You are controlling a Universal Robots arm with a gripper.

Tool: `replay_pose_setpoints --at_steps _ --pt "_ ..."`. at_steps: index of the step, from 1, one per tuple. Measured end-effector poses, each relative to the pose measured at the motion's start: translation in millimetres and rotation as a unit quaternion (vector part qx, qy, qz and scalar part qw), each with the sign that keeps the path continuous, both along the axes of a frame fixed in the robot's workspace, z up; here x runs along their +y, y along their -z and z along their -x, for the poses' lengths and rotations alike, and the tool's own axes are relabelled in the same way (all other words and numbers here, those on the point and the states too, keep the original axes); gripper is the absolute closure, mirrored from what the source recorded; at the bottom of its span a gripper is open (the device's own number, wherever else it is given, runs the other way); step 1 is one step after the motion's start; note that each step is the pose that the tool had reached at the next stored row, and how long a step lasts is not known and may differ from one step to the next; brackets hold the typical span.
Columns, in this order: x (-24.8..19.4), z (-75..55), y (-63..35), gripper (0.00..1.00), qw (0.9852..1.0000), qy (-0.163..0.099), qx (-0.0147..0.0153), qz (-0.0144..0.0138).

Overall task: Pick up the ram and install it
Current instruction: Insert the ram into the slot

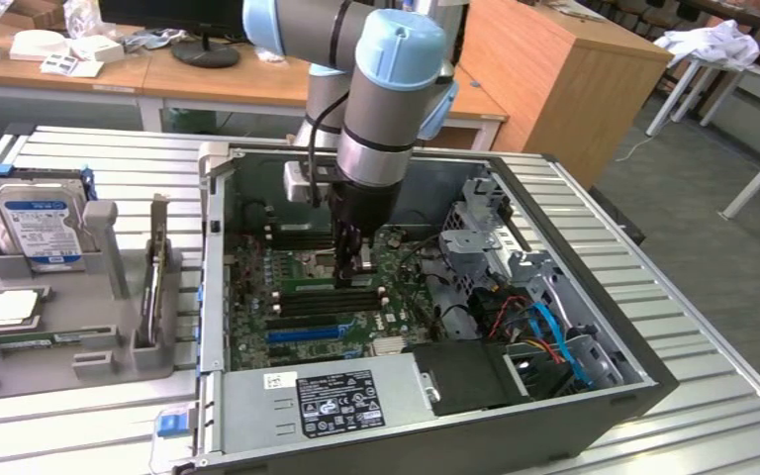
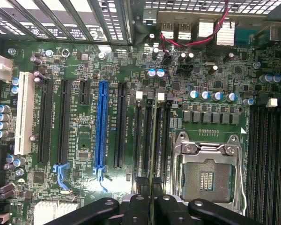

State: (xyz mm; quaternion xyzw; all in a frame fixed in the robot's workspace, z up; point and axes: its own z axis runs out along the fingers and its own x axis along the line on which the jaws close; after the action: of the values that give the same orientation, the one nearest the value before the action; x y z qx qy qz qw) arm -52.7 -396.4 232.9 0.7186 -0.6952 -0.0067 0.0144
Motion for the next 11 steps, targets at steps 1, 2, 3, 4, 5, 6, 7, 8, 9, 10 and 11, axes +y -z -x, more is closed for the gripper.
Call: replay_pose_setpoints --at_steps 1,2,3,4,5,6,7,8,9,10,11 --pt "0.0 0.0 0.1 0.87 1.0000 0.000 0.0000 -0.0003" --pt "-0.1 -0.7 0.2 0.87 1.0000 0.000 -0.0001 -0.0008" --pt "-0.4 -2.0 0.2 0.87 1.0000 0.000 -0.0001 -0.0014" --pt "-0.7 -4.3 0.2 0.87 1.0000 0.000 -0.0001 -0.0016" --pt "-1.2 -5.7 0.2 0.87 1.0000 0.000 0.0000 -0.0017" --pt "-1.8 -6.2 0.2 0.87 1.0000 0.000 0.0000 -0.0018" --pt "-3.2 -6.2 0.3 0.87 1.0000 0.000 0.0000 -0.0019" --pt "-5.8 -6.2 0.6 0.87 1.0000 0.000 -0.0001 -0.0021" --pt "-8.7 -6.2 0.6 0.87 1.0000 0.000 0.0000 -0.0021" --pt "-11.4 -6.2 0.8 0.87 1.0000 0.000 0.0000 -0.0021" --pt "-13.4 -6.2 0.8 0.87 1.0000 0.000 0.0000 -0.0021"
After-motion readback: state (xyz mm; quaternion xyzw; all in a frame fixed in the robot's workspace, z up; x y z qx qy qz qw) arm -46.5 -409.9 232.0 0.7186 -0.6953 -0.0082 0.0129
